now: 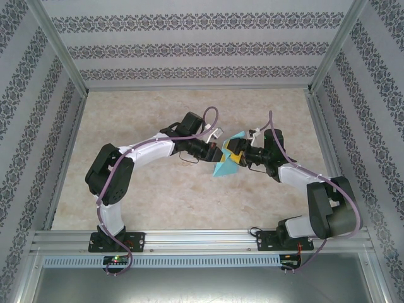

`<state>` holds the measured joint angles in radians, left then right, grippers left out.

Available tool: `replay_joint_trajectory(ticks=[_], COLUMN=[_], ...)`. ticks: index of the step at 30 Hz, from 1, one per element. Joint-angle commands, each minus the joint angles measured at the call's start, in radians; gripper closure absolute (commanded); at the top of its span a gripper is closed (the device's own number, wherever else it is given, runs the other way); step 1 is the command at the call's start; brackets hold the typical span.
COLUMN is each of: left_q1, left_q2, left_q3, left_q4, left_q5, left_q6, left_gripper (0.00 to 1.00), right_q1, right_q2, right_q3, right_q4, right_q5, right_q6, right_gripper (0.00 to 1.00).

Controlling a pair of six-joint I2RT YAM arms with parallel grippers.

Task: Fold a paper plane with a square sheet of paper (pick it up from the middle)
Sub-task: Turn over the paper at the center of the table.

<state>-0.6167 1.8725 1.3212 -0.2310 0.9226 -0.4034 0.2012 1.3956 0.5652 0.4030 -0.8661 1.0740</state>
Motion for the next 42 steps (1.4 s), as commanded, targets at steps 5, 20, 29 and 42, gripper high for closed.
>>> replay_joint_trajectory(ticks=[5, 20, 29, 42], left_q1=[0.031, 0.047, 0.061, 0.121], left_q2=[-0.058, -0.078, -0.151, -0.237], left_q3=[-0.044, -0.062, -0.063, -0.041], left_q4=[0.110, 0.142, 0.117, -0.169], left_q5=[0.046, 0.065, 0.036, -0.180], left_q6=[-0.057, -0.094, -0.127, -0.077], left_gripper=[0.87, 0.77, 0.59, 0.36], right_q1=[0.010, 0.009, 0.011, 0.014], right_q2=[-0.004, 0.001, 0.010, 0.005], right_q3=[0.017, 0.037, 0.053, 0.097], right_q4=[0.090, 0.105, 0.076, 0.073], right_q5=[-0.033, -0.050, -0.056, -0.085], right_q6=[0.044, 0.056, 0.026, 0.030], right_gripper=[0.47, 0.72, 0.85, 0.94])
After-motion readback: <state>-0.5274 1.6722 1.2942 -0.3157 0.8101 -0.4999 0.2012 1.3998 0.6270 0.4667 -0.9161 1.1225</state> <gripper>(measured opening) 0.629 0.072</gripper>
